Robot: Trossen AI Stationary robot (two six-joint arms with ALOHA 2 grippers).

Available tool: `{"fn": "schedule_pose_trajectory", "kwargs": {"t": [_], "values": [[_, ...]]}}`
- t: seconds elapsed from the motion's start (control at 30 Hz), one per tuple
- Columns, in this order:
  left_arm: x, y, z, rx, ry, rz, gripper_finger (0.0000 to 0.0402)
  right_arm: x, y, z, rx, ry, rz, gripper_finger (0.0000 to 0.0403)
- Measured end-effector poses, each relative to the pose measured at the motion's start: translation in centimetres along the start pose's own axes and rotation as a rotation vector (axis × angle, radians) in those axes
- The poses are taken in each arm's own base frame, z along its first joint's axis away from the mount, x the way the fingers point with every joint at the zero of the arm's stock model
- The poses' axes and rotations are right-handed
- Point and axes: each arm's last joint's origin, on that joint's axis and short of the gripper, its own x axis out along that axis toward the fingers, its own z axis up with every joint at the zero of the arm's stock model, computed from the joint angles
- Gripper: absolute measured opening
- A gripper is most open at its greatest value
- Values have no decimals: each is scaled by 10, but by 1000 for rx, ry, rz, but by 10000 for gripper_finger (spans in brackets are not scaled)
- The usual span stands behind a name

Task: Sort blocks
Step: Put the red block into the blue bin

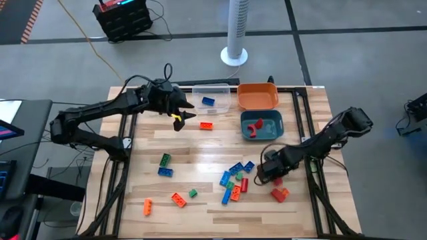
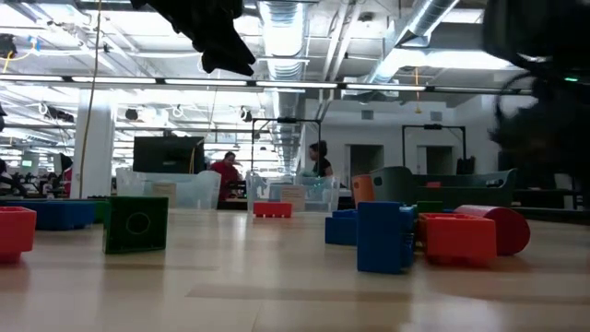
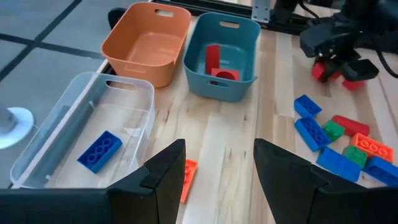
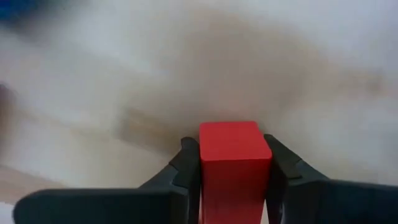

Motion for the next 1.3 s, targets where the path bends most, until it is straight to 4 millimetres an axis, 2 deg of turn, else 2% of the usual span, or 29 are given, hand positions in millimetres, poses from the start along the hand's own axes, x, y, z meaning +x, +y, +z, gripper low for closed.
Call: {"fn": "schedule_pose_trajectory", "kwargs": {"t": [0.2, 0.4, 0.57, 0.67, 0.8, 0.93, 1.07, 1.17, 1.3], "values": [[-2, 9, 0, -26, -5, 7, 185, -29, -8, 35, 31, -124, 131, 117], [-2, 10, -3, -53, 19, 4, 185, -57, -22, 86, 50, -294, 245, 117], [-6, 8, -17, -70, 161, -11, 185, -85, -29, 131, 11, -411, 259, 118], [-8, 6, -24, -90, 242, -20, 185, -92, -35, 156, -17, -446, 214, 119], [-10, 0, -34, -145, 355, -34, 185, -87, -38, 182, -71, -437, 145, 120], [-15, -7, -46, -260, 503, -27, 185, -76, -32, 198, -145, -393, 94, 140], [-22, -16, -58, -388, 658, 1, 185, -73, -26, 205, -201, -369, 66, 184], [-24, -24, -61, -497, 713, 33, 185, -78, -23, 208, -243, -386, 69, 215], [-18, -37, -72, -614, 751, 78, 185, -98, -20, 207, -317, -442, 90, 234]]}}
